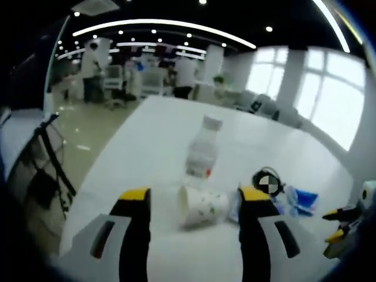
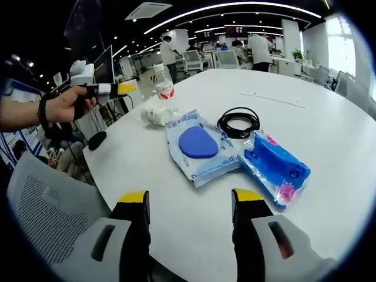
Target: Arrange the tabletop items into an orderly group along one side of the table until the central work area is clear of visible clutter.
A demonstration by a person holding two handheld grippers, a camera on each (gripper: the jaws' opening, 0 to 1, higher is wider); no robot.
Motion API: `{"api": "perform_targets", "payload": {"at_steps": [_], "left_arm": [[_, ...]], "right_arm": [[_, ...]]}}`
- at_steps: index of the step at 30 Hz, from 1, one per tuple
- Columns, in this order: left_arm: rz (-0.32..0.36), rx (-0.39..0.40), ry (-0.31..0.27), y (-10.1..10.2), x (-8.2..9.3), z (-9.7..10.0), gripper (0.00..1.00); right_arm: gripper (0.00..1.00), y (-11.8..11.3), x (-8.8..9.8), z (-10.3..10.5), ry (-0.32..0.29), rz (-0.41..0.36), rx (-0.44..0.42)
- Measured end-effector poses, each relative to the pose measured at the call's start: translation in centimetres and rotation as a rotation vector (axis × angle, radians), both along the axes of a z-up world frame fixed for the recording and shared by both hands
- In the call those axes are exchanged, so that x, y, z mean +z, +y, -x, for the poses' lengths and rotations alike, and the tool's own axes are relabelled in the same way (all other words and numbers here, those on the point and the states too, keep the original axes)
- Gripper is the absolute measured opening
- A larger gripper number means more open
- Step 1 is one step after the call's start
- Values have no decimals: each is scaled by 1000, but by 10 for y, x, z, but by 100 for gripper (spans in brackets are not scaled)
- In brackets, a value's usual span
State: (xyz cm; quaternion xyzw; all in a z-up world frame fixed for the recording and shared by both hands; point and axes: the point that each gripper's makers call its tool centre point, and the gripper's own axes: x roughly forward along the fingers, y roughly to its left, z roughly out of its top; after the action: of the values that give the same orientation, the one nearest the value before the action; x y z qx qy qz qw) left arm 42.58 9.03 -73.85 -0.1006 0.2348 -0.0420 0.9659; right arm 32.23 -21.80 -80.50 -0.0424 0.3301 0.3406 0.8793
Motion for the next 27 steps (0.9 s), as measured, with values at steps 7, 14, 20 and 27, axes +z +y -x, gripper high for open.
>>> {"api": "perform_targets", "payload": {"at_steps": [7, 14, 20, 27], "left_arm": [[36, -11, 5, -6, -3, 4, 55], [46, -27, 23, -12, -11, 8, 55], [104, -53, 72, -21, -26, 8, 53], [159, -43, 99, -22, -40, -1, 55]], "right_arm": [[55, 0, 5, -1, -18, -2, 3], [55, 0, 7, -2, -25, -4, 0], [54, 4, 4, 1, -18, 6, 19], [54, 6, 3, 2, -16, 2, 31]]}}
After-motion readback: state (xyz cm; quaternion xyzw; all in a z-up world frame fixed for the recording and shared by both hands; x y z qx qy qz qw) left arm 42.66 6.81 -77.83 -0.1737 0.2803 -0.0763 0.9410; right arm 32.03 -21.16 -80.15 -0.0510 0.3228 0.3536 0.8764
